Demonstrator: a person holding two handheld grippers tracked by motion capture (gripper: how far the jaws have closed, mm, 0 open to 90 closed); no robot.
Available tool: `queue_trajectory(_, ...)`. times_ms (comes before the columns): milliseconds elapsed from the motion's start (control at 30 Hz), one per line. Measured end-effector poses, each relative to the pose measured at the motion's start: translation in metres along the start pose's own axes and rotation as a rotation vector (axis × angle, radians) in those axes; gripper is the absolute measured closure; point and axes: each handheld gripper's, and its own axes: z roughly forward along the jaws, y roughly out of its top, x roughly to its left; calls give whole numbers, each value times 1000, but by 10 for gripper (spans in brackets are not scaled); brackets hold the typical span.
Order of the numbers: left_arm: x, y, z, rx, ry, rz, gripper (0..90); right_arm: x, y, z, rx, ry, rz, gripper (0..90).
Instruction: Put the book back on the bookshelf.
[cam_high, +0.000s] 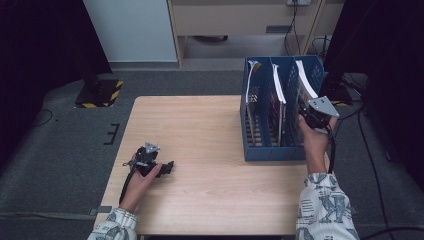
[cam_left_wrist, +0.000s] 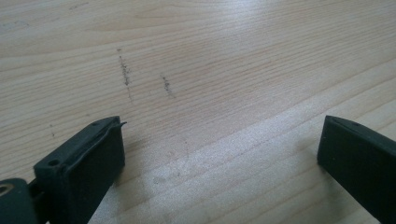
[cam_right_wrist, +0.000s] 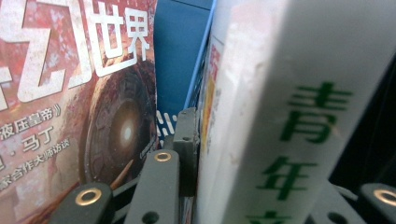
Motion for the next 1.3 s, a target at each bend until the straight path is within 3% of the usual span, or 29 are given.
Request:
queue_trajectory(200, 0, 0, 0, 0, 0, 0, 2, 1, 1, 2, 15, -26, -49, 718)
queue_trajectory(400, 0, 0, 0, 2, 0, 1, 2, -3, -1, 1, 2, 9, 25, 701)
queue_trajectory(567, 0, 0, 0, 2, -1, 1, 2, -3, 1, 1, -18, 40, 108, 533)
queue_trajectory(667, 0, 0, 0, 4, -1, 3, 1, -5, 0, 1, 0, 48, 154, 436)
queue_trajectory(867, 0, 0, 0, 4, -1, 3, 0, -5, 2, -3, 31, 76, 199, 308)
queue_trajectory(967, 0, 0, 0, 4, -2, 3, 0, -5, 5, -8, 40, 81, 196, 269)
queue_trajectory(1300, 0, 0, 0, 4, -3, 3, 0, -8, -1, -25, 78, 108, 244, 205)
